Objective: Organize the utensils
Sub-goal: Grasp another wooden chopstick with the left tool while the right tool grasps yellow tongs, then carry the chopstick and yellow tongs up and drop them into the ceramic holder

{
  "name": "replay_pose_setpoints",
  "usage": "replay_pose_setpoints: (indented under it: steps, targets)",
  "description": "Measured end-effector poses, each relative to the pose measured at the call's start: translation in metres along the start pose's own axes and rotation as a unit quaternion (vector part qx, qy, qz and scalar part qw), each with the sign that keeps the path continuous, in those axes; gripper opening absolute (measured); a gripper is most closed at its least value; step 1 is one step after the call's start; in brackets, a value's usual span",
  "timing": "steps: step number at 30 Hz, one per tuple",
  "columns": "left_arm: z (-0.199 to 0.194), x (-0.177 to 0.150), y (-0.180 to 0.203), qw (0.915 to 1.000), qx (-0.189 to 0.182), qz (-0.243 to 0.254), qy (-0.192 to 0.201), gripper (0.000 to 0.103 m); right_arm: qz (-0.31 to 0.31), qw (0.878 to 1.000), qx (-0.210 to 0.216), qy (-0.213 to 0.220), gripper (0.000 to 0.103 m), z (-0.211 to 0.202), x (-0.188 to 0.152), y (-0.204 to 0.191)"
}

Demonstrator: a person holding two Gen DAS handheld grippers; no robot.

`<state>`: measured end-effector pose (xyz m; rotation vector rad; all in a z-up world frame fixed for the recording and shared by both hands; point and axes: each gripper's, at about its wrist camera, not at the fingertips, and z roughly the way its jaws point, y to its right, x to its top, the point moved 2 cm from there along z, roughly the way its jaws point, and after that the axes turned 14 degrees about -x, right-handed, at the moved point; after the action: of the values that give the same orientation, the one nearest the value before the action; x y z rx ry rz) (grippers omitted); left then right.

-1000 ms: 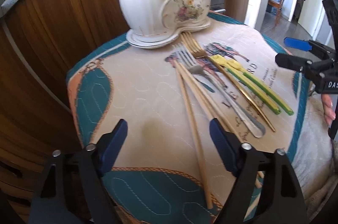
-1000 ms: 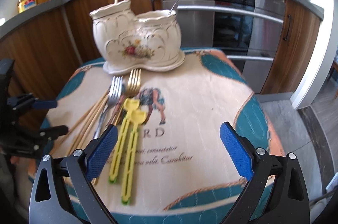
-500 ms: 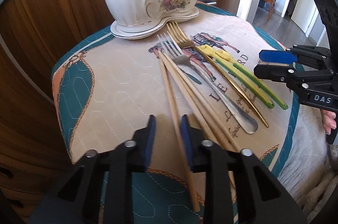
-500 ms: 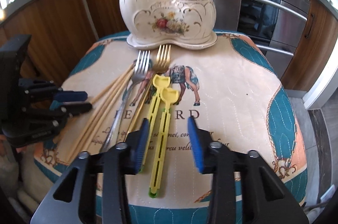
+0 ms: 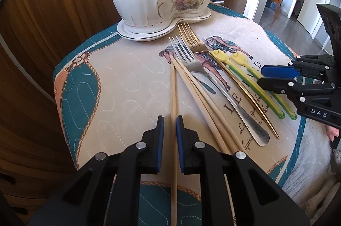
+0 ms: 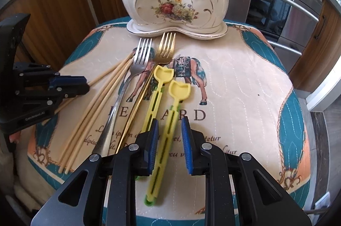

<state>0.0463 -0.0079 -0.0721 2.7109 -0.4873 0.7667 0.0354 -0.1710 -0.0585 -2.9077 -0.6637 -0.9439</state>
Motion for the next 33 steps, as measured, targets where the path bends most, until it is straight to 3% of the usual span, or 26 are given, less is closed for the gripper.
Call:
replay_pose_setpoints:
  steps: [3, 7, 9, 16, 33]
  targets:
    - [0.001, 0.000, 0.001, 1.0000, 0.000, 0.001, 0.001, 0.012, 0.007, 1.000, 0.009, -0.002, 0.022, 0.004, 0.001, 0.001]
    - [0.000, 0.001, -0.001, 1.0000, -0.008, -0.002, -0.001, 0.012, 0.014, 1.000, 0.011, 0.004, 0.011, 0.003, 0.001, 0.004]
    - [0.000, 0.001, -0.002, 1.0000, -0.006, -0.004, 0.003, 0.005, 0.019, 1.000, 0.012, 0.010, 0.011, 0.001, 0.001, 0.005]
    - [-0.008, -0.004, -0.007, 0.9998, -0.006, -0.010, 0.016, 0.005, 0.050, 0.997, 0.025, 0.044, 0.011, -0.011, 0.005, 0.017]
    - [-0.058, 0.018, 0.008, 0.9947, -0.019, 0.008, 0.101, 0.005, 0.073, 0.989, 0.055, 0.117, 0.011, -0.033, 0.047, 0.023]
